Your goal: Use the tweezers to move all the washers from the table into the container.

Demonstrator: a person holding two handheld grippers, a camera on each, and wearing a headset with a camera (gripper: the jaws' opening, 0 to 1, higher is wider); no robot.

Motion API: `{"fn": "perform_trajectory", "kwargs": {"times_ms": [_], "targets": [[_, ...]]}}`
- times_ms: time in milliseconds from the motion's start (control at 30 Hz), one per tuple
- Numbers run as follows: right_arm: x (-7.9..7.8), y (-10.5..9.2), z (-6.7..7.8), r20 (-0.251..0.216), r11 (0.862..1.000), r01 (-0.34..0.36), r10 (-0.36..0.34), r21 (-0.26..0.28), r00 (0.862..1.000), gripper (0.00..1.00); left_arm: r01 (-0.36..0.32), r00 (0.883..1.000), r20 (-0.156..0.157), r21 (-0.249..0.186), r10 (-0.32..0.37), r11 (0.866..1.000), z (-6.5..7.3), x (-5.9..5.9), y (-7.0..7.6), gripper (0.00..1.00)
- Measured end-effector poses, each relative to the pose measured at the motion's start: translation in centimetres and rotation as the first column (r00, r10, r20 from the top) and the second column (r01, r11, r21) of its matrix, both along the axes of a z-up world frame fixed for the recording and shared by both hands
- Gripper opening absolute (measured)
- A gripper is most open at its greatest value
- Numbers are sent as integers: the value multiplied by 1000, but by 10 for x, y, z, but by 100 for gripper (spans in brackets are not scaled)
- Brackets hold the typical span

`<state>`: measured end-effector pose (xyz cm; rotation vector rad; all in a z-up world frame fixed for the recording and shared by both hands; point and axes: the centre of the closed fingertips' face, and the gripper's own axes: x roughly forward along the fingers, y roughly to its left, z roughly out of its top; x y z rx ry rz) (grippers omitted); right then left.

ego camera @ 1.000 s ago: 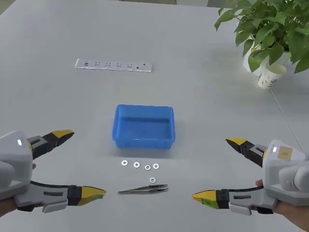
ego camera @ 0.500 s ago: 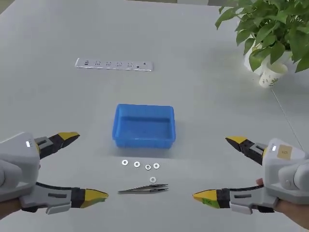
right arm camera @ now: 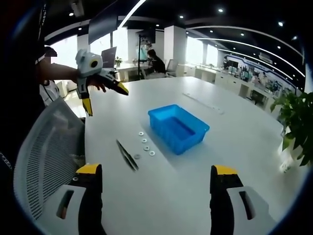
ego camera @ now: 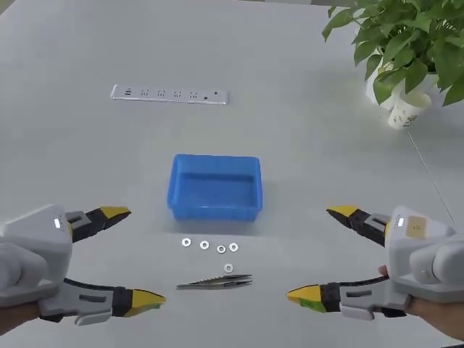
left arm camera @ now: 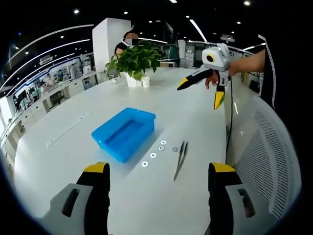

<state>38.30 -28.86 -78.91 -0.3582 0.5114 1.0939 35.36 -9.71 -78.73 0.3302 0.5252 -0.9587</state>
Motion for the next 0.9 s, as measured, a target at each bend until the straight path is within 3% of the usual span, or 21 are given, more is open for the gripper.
{"fn": "perform_trajectory", "kwargs": {"times_ms": [200, 500, 900], "targets": [[-5, 9, -5, -4, 998, -63, 63, -20, 998, 84, 66, 998, -23, 31, -65, 997, -10, -6, -10, 74], [-13, 22, -14, -6, 987, -153, 153, -44, 988, 70, 167, 985, -59, 77, -163, 983, -29, -15, -21, 54], [-19, 38, -32, -27, 956, -271, 269, -111, 963, 52, 233, 971, -93, 167, -220, 958, -54, -18, -25, 35]]}}
